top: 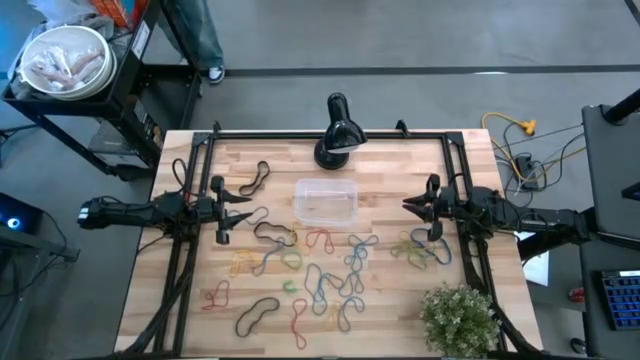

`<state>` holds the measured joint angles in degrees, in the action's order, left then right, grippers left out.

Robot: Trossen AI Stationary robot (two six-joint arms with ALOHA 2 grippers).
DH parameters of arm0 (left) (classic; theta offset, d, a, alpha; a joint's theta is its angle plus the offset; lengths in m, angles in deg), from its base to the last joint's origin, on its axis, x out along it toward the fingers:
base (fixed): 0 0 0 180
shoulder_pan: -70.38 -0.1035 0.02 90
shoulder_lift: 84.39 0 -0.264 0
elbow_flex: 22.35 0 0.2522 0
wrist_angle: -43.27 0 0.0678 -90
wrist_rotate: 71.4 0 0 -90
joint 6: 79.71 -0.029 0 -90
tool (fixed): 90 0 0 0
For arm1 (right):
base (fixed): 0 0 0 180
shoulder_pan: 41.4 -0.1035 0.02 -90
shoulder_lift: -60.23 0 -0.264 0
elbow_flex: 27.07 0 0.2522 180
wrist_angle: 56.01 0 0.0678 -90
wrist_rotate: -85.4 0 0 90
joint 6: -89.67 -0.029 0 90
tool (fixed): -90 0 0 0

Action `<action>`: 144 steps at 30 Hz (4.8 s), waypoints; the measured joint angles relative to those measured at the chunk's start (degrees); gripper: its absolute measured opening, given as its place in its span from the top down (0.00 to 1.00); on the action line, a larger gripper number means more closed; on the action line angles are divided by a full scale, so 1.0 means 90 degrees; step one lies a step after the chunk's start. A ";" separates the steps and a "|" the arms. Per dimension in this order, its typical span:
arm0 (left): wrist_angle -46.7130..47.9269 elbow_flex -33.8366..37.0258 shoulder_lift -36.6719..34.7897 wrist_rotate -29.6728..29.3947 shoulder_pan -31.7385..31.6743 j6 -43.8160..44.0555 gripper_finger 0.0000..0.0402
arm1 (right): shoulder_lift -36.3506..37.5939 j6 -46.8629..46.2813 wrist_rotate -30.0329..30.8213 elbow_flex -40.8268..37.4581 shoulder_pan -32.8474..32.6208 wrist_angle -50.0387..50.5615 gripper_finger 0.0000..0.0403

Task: Pick and place rubber bands into bin
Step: Put the black rubber band into the transparent bin

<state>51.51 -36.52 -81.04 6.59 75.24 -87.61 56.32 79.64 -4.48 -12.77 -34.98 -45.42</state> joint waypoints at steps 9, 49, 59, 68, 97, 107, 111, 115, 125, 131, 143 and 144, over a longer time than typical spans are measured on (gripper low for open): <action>-0.0002 0.0000 0.0000 0.0000 0.0000 -0.0002 0.58 | 0.0000 0.0152 0.0000 0.0001 -0.0001 -0.0008 0.84; -0.0944 0.0000 0.0044 -0.0364 0.0002 -0.0109 0.58 | -0.0012 0.0797 -0.0044 0.0000 -0.0002 0.0280 0.84; -0.0885 0.0000 0.0127 -0.0335 0.0002 -0.0012 0.58 | -0.0039 0.0308 -0.0367 0.0000 -0.0010 -0.0114 0.84; -0.0953 0.0000 0.0576 -0.0559 0.0002 0.0017 0.58 | -0.0083 0.0883 -0.0566 0.0002 -0.0017 -0.1712 0.84; 0.3112 -0.3316 0.5741 -0.2994 -0.0111 0.1660 0.59 | -0.0780 0.0411 -0.0546 0.0000 -0.0019 -0.1085 0.84; 0.4786 -0.4252 0.7714 -0.2145 -0.0809 0.2832 0.59 | -0.1408 0.0280 -0.0520 0.0000 -0.0019 -0.1097 0.84; 0.4802 -0.4258 0.8014 -0.1877 -0.1164 0.2877 0.59 | -0.1592 0.0275 -0.0517 0.0000 -0.0018 -0.1095 0.84; 0.4874 -0.4214 0.8014 -0.1616 -0.1553 0.2982 0.59 | -0.1706 0.0275 -0.0517 0.0000 -0.0018 -0.1097 0.84; 0.4898 -0.4082 0.7227 -0.0258 -0.2555 0.2637 0.59 | -0.1717 0.0246 -0.0515 0.0000 -0.0019 -0.1099 0.84; 0.4837 -0.4082 0.7408 0.0011 -0.2929 0.2376 0.59 | -0.1707 0.0273 -0.0515 0.0000 -0.0019 -0.1103 0.84; 0.4266 -0.4075 0.8525 -0.0059 -0.3303 0.1948 0.59 | -0.1710 0.0246 -0.0515 0.0000 -0.0019 -0.1104 0.84; 0.4265 -0.4076 0.8551 -0.0058 -0.3310 0.1949 0.59 | -0.1708 0.0246 -0.0515 0.0000 -0.0019 -0.1102 0.84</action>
<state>89.89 -73.21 -4.08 6.06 45.46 -70.08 40.96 81.86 -9.11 -12.77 -35.16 -55.34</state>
